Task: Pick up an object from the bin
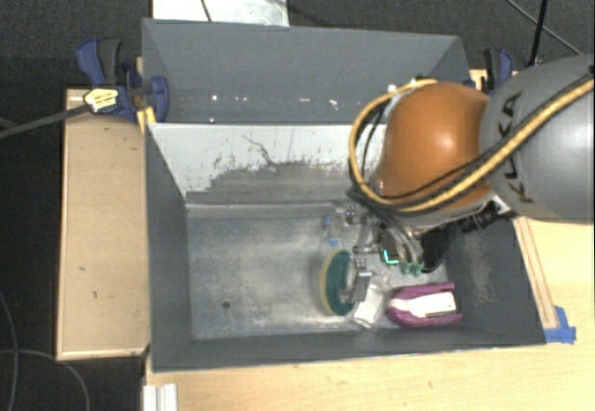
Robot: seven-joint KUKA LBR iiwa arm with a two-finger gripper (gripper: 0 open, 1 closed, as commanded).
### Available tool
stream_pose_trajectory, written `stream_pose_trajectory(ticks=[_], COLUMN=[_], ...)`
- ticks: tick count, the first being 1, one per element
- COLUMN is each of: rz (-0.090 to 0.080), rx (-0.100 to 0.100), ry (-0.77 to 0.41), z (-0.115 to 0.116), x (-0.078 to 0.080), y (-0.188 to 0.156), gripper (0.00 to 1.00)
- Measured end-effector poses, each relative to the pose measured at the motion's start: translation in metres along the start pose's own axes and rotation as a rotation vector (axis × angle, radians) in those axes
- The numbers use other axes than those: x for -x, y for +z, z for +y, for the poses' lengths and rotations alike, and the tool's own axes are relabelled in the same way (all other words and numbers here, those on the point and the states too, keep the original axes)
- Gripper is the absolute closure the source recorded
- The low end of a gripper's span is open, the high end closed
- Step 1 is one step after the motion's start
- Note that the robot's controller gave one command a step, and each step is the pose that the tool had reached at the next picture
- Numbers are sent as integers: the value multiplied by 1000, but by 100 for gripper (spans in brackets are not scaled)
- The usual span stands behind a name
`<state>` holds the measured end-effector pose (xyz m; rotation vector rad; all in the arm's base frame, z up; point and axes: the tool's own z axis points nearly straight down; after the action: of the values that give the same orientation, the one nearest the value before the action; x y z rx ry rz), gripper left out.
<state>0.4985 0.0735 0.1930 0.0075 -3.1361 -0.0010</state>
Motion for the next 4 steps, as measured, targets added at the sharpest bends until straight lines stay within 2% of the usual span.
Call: stream_pose_trajectory(ticks=[1, 2, 3, 4], rz=[-1, -9, -13, -5], rx=[0, 2, -2, -3], ry=[33, 35, -585, -582], z=[-15, -14, 19, -14], x=[10, 12, 60, 14], y=[103, 98, 10, -9], gripper=[0, 100, 100, 100])
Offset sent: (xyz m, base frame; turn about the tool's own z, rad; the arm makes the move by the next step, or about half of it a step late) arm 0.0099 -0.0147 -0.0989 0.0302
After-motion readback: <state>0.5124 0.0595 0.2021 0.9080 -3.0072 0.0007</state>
